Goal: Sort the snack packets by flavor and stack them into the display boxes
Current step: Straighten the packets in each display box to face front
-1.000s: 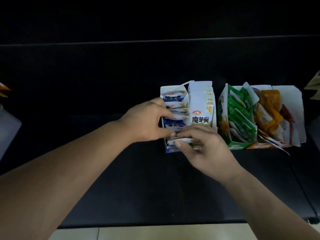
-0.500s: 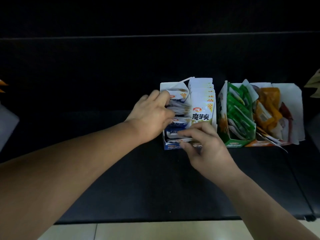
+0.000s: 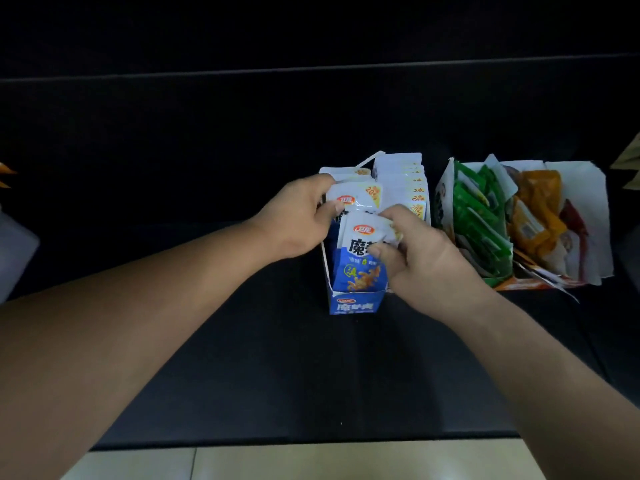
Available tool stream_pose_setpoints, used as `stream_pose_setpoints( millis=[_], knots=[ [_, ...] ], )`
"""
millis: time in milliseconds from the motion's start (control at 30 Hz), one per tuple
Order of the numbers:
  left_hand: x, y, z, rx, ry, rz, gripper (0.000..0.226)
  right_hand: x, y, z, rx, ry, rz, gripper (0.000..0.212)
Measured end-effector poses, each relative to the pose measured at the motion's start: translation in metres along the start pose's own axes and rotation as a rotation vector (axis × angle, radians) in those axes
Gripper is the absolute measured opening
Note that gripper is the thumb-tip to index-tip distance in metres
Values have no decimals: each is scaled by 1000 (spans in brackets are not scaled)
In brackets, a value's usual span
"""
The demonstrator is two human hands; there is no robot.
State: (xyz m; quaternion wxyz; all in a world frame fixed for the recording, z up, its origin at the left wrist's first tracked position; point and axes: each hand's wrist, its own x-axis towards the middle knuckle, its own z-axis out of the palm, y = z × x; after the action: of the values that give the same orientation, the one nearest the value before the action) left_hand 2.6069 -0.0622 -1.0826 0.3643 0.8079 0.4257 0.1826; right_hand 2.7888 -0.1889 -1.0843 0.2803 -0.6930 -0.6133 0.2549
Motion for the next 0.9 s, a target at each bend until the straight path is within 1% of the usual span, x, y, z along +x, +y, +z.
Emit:
stream_pose_setpoints(
  millis=[33,100,167,200,267,300,333,400,467,567,633,700,767,833,900],
  knots=[
    [0,2,-1,-24,-3,-18,13,2,-4,-5,-26,-41,26,30],
    [-3,7,-2,-44,-31,-28,4,4,-10,-8,-48,-101,72,32],
    [-6,10,-1,42,-33,2,11,3,-13,-4,-50,-103,111,34],
    [-9,10,-1,150,10,27,9,2,-13,-1,-48,-83,135,36],
    [-17,9,-1,346,184,97,24,-2,-15,5,-83,2,158,40],
    [-19,8,-2,348,262,136,31,-4,-15,6,-117,61,146,43],
    [-20,5,-2,290,310,166,35,-4,-15,6,-141,117,125,49],
    [-23,-1,-3,129,351,189,36,-5,-11,9,-95,196,89,61],
    [-26,-10,0,88,384,185,31,-7,-7,13,3,236,54,61],
    [-26,-17,8,175,419,197,27,-9,-3,21,-27,269,33,56],
    [-25,-18,11,275,443,240,25,-6,-4,25,-72,227,89,61],
    [-21,-15,12,407,418,270,30,0,-5,27,-118,134,169,66],
    [-19,-11,13,515,334,188,40,6,-7,26,-184,49,225,69],
    [-19,-12,12,501,290,93,46,11,-10,22,-252,-22,247,71],
    [-24,-14,10,317,348,86,48,13,-12,20,-307,-69,245,72]
  ],
)
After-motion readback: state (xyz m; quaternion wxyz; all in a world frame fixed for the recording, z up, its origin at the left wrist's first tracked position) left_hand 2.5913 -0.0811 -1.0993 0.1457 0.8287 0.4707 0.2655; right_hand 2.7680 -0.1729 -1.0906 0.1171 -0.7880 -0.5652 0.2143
